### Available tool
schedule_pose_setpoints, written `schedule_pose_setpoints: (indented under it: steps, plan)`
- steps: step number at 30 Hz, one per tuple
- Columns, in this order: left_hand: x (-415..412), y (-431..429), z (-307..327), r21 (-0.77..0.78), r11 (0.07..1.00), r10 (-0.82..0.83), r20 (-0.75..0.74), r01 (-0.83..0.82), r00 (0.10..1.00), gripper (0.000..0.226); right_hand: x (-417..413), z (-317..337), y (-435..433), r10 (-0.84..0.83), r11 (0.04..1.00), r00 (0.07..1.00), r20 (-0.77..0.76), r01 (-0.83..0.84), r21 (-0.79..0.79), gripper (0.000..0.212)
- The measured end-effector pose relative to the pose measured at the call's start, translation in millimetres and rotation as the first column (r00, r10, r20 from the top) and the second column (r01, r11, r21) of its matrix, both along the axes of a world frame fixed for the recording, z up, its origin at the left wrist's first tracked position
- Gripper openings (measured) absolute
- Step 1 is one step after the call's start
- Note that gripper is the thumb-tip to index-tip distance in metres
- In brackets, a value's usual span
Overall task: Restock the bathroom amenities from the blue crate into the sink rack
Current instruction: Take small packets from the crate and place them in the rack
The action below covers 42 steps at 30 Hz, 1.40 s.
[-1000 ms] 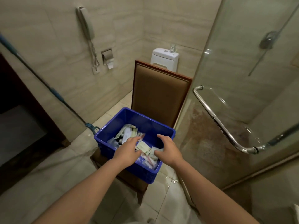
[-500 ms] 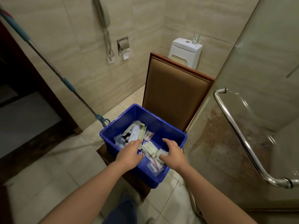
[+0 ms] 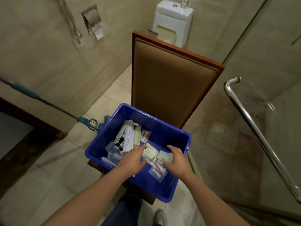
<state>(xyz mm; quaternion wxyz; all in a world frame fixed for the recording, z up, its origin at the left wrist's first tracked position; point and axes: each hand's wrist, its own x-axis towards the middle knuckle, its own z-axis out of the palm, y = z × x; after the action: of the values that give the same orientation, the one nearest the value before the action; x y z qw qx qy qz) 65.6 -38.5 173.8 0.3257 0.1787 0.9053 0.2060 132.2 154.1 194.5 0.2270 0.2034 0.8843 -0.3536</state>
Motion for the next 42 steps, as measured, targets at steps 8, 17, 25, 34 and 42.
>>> schedule_pose_setpoints:
  steps: [8, 17, 25, 34, 42]
  plan:
    - [-53, 16, -58, -0.049, 0.984, -0.167, 0.125, 0.174, 0.978, 0.063, -43, -54, 6, -0.088, 0.996, 0.979, 0.183, 0.089, 0.000, 0.083]
    - [-88, 42, -134, -0.041, 0.945, -0.311, 0.184, 0.324, 0.932, 0.067, -73, -134, 17, -0.130, 0.991, 0.952, 0.278, 0.132, 0.009, 0.082]
    - [-86, 56, -197, -0.071, 0.886, -0.444, 0.163, 0.459, 0.881, 0.070, -77, -195, 25, 0.066, 0.990, 0.921, 0.384, -0.109, 0.090, 0.082]
    - [-66, 58, -239, -0.160, 0.840, -0.514, 0.072, 0.519, 0.855, 0.075, -65, -233, 16, 0.067, 0.970, 0.922, 0.381, -0.149, 0.192, 0.074]
    - [-66, 64, -232, -0.066, 0.939, -0.342, -0.058, 0.339, 0.938, 0.046, -63, -227, 14, 0.001, 0.970, 0.925, 0.379, -0.093, 0.224, 0.031]
